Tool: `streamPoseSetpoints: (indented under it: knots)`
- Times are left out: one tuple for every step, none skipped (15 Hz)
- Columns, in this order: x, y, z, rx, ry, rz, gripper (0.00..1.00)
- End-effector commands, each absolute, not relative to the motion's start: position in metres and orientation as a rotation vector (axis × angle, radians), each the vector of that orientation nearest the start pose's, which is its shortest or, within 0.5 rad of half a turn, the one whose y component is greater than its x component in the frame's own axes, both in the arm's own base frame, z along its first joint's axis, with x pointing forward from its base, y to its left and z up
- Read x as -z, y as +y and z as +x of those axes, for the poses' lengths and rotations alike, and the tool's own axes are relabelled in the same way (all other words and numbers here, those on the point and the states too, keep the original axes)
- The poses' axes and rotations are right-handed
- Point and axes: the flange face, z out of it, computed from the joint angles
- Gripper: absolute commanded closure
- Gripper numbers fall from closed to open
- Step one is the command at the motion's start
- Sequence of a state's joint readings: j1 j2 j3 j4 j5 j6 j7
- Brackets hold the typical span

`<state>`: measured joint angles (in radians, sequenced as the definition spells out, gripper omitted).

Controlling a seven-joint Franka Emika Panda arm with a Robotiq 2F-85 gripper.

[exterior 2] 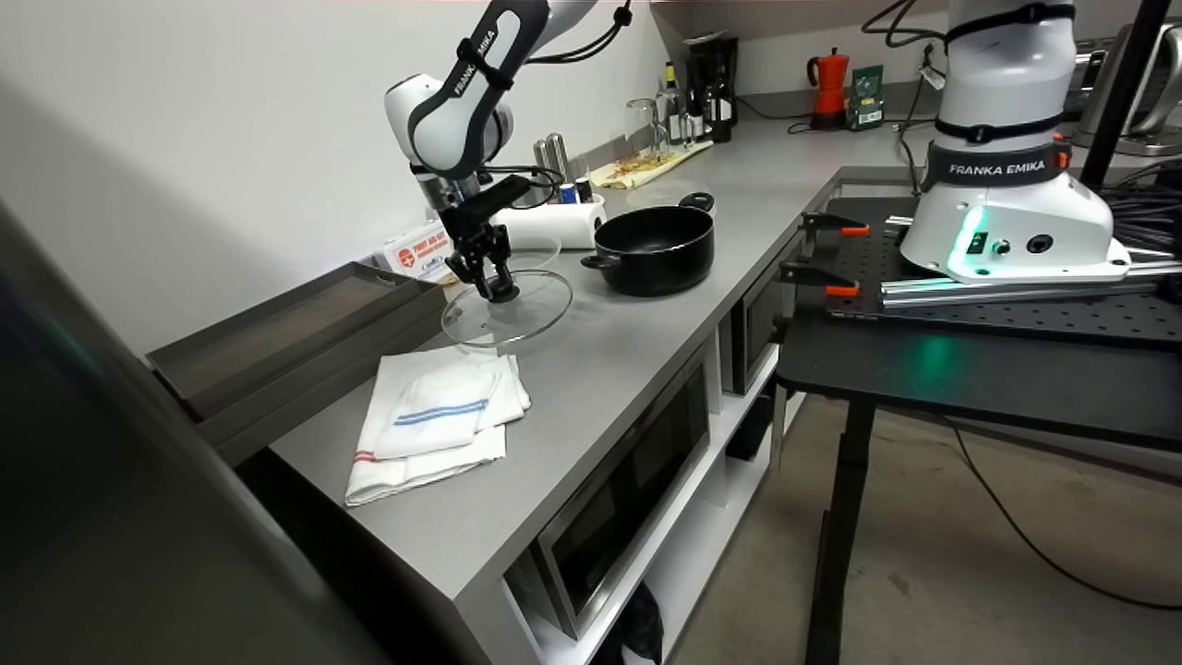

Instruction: Uncover the pot and put the lid on the table

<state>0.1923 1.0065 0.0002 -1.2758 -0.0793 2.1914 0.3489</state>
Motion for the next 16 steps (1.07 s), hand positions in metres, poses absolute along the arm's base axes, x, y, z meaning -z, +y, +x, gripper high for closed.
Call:
streamPoseSetpoints:
  knots:
    - [-0.126, 0.129, 0.737, -0.153, 0.234, -3.195, 0.75]
    - [-0.121, 0.126, 0.738, -0.166, 0.248, -3.192, 0.75]
    - [-0.119, 0.123, 0.739, -0.175, 0.258, -3.191, 0.75]
    - [-0.116, 0.121, 0.739, -0.185, 0.267, -3.189, 0.75]
    - [-0.114, 0.118, 0.740, -0.197, 0.276, -3.187, 0.75]
    - [-0.110, 0.117, 0.740, -0.209, 0.284, -3.183, 0.75]
    - [-0.107, 0.115, 0.740, -0.216, 0.289, -3.180, 0.75]
    - [-0.105, 0.114, 0.741, -0.219, 0.293, -3.177, 0.75]
    - [-0.104, 0.114, 0.741, -0.223, 0.292, -3.176, 0.75]
    - [-0.102, 0.114, 0.741, -0.223, 0.292, -3.175, 0.75]
    - [-0.101, 0.114, 0.742, -0.225, 0.294, -3.174, 0.75]
    - [-0.101, 0.115, 0.742, -0.224, 0.292, -3.174, 0.75]
    - [-0.101, 0.115, 0.743, -0.225, 0.291, -3.174, 0.75]
    - [-0.101, 0.116, 0.743, -0.225, 0.289, -3.174, 0.75]
    - [-0.101, 0.116, 0.744, -0.226, 0.290, -3.174, 0.75]
    - [-0.101, 0.116, 0.744, -0.226, 0.291, -3.174, 0.75]
